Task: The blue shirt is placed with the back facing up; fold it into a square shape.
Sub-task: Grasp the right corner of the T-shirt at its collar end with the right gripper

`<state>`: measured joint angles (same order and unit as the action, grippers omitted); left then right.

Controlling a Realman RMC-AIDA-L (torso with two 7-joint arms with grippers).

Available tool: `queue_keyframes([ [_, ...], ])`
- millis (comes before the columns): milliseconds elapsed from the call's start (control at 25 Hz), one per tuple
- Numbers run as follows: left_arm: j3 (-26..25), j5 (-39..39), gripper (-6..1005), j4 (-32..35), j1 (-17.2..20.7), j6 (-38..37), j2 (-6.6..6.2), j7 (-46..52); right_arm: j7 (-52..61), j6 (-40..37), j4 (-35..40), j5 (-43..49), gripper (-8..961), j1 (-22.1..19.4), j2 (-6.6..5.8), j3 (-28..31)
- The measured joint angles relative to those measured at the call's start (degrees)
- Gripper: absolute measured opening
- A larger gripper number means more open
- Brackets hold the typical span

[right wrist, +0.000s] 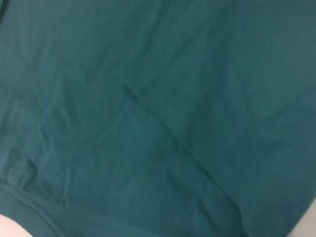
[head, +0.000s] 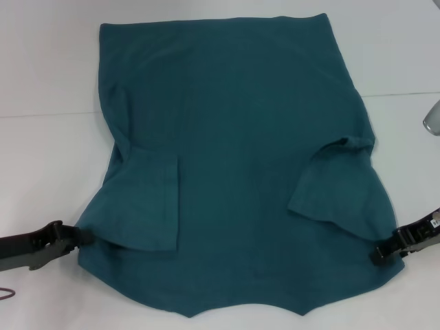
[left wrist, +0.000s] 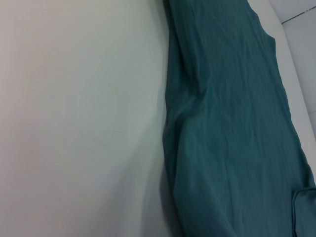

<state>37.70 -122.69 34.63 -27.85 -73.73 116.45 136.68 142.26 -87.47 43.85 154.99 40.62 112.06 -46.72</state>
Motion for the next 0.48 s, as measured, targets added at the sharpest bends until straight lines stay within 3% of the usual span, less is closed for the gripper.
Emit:
queue_keyframes([
  [360,0.00,0.00,33,0.00,0.07,0.00,-0.02,0.14,-0.11,-0.20,0.42,-0.19,498,0.17,0.00,0.01],
  [480,0.00,0.00,33,0.00,0.08,-0.02,-0.08,0.16,-0.17,-0.32,0.57,-0.22,376,0.16,-0.03,0.32],
])
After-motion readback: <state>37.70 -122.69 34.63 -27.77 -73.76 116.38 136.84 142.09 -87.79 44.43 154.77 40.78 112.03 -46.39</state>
